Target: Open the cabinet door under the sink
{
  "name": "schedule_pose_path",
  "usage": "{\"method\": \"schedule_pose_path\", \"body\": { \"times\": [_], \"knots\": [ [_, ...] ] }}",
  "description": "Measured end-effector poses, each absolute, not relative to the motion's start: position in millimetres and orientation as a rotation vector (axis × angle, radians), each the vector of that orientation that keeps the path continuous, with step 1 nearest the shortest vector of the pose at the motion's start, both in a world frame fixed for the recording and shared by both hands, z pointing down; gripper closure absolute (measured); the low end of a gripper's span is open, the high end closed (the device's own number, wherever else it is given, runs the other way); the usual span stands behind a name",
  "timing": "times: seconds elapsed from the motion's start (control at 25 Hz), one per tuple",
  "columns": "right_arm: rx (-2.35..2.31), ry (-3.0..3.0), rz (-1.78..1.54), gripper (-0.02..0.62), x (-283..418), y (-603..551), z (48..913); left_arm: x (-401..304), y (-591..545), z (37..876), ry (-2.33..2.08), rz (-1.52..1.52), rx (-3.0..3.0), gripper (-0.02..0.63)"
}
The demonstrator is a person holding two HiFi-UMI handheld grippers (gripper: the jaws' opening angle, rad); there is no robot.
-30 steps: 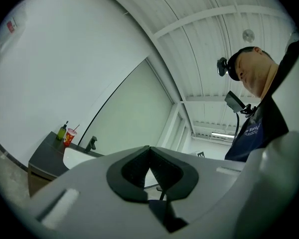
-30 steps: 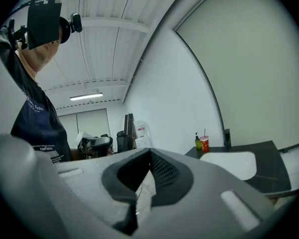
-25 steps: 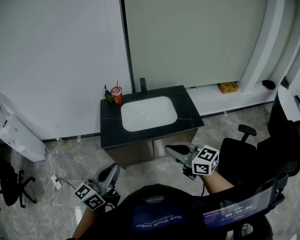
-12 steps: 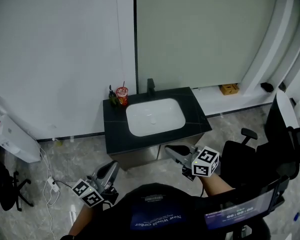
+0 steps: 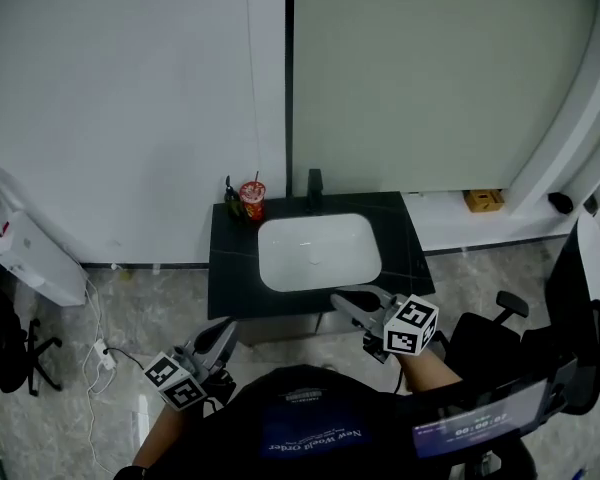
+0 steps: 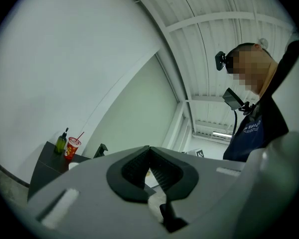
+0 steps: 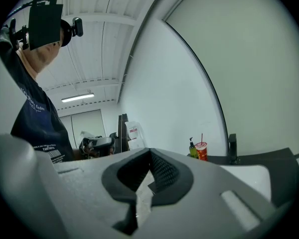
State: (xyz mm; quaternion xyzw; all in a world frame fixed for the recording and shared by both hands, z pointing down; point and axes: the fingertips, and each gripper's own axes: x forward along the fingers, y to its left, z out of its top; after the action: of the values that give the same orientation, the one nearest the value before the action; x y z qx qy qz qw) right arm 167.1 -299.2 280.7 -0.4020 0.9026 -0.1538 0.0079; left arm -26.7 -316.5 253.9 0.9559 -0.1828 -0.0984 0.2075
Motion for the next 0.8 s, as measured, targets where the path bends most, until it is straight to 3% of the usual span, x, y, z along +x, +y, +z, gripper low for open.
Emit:
{"method": "schedule_pose_path", "body": {
  "times": [0.48, 0.8],
  "knots": [
    [-0.951, 2.964, -0.474, 0.594, 249.3, -379.0, 278.4, 75.2, -355.6, 252.1, -0.731, -0.286, 2.618, 0.606],
    [-0.927, 2.966, -0.512, 0.594, 248.8, -415.2, 289.2, 75.6, -386.6, 266.1, -0.747, -0.257, 2.598, 0.606]
  ]
}}
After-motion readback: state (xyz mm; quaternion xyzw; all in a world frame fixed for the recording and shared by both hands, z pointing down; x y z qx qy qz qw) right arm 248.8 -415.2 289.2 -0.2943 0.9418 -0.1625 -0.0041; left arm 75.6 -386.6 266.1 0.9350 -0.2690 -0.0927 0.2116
